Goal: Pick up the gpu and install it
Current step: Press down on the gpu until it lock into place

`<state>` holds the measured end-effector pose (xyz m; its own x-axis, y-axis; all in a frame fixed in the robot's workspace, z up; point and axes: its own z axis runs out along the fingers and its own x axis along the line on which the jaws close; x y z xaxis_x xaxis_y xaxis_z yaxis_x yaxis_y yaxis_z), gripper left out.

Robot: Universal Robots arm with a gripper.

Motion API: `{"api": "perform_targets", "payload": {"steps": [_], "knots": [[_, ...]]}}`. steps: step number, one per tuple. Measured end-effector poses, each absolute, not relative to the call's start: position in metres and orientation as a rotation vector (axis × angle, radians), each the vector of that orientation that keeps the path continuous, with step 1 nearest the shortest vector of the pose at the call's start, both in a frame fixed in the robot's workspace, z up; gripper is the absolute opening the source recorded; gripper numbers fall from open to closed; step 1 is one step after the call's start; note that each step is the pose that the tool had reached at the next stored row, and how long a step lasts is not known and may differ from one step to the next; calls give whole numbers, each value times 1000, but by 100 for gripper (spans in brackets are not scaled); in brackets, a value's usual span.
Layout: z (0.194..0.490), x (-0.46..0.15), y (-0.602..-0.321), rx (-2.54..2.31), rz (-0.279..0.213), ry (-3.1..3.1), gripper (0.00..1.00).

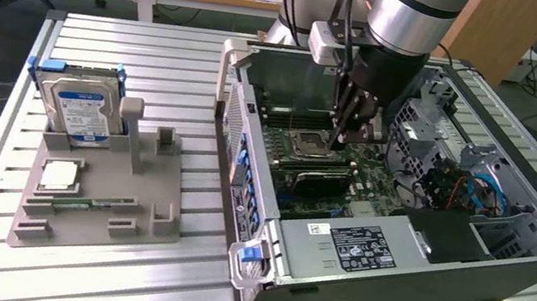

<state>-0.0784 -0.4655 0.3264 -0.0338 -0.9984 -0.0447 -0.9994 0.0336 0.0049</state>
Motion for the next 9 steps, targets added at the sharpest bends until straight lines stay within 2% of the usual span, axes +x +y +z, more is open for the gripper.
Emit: {"api": "perform_targets", "payload": {"steps": [9], "knots": [[324,-78,-465,-2163,54,2238,11]]}}
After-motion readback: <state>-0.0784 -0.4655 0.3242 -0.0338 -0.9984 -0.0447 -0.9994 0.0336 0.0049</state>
